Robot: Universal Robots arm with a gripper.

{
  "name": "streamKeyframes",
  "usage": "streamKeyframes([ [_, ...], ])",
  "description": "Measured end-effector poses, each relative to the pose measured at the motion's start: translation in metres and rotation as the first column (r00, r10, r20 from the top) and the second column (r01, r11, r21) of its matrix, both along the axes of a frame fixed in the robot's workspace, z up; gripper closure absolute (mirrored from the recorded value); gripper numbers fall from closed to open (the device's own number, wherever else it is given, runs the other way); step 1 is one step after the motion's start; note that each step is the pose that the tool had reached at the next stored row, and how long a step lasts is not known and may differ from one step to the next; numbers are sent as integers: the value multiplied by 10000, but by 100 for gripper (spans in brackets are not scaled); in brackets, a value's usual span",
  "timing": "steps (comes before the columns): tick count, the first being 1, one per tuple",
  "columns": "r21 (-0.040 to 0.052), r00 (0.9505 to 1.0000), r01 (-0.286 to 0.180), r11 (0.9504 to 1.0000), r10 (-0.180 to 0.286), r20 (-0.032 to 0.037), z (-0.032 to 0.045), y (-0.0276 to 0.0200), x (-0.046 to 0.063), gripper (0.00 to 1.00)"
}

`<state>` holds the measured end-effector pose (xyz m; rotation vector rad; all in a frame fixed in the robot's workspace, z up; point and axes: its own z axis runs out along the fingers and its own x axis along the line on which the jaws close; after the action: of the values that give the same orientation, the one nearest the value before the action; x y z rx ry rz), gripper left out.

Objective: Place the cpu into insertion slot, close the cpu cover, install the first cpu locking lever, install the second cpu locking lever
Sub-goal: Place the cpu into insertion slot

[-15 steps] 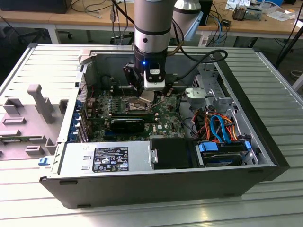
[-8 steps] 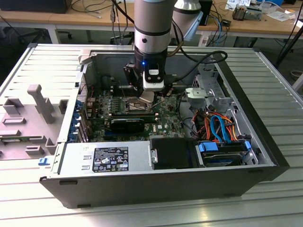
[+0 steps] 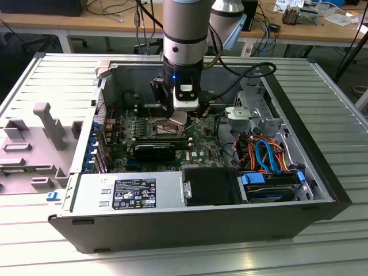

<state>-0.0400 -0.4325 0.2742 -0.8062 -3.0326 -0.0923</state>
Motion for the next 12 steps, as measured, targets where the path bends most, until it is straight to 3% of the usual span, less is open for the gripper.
streamKeyframes([
  [12,-11,9996,291,9996,-291,0,-8,0,0,45],
])
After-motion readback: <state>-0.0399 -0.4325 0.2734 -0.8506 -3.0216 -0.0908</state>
